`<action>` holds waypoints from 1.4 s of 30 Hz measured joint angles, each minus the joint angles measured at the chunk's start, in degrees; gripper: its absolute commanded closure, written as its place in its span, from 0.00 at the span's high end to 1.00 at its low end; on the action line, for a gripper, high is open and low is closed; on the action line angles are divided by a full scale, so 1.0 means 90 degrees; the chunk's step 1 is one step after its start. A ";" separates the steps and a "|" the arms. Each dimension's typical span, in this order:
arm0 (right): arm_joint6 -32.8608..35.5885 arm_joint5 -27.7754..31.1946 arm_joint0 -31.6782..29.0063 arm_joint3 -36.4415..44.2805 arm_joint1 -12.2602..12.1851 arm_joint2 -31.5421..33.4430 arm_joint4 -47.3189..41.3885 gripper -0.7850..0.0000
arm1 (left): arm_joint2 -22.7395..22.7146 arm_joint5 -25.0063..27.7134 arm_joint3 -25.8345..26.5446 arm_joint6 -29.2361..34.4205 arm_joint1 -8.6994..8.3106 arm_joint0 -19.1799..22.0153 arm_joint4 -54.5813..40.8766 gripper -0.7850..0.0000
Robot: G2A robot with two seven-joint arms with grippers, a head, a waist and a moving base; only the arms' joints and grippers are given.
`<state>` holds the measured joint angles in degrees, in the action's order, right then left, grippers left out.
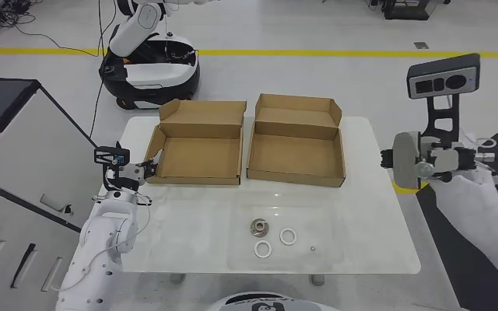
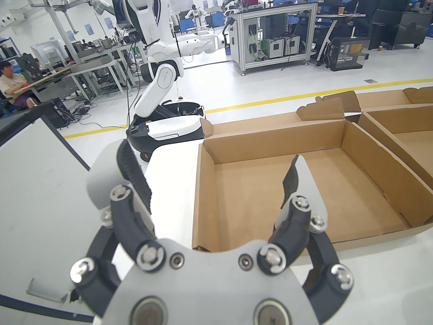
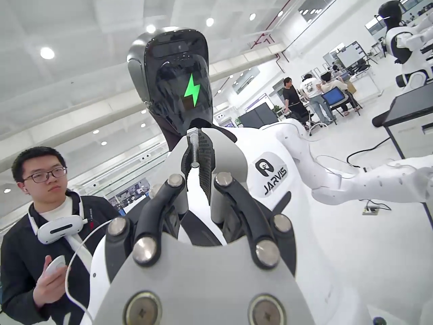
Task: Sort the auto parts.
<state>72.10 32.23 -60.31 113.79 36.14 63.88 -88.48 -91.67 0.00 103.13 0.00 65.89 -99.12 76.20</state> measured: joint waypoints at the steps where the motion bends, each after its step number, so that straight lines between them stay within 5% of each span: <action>1: -0.0019 0.0019 0.0003 0.0001 -0.0004 -0.0005 0.0003 0.00 | 0.0000 0.0000 0.0000 0.0000 0.0000 0.0000 0.0000 1.00; 9: -0.0021 0.0015 -0.0001 0.0006 -0.0003 -0.0007 0.0000 0.00 | 0.0000 0.0000 0.0000 0.0000 0.0000 0.0000 0.0000 1.00; 21: 0.0151 -0.0349 -0.0393 0.0220 0.0344 -0.0108 -0.0824 0.00 | 0.0000 0.0000 0.0000 0.0000 0.0000 0.0000 0.0000 1.00; 42: -0.0690 -0.1381 -0.0706 0.0182 0.0600 0.0289 0.1538 0.00 | 0.0000 0.0000 0.0000 0.0000 0.0000 0.0000 0.0000 1.00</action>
<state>65.89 19.80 -66.67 115.44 41.54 66.48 -74.64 -91.67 0.00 103.13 0.00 65.89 -99.12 76.20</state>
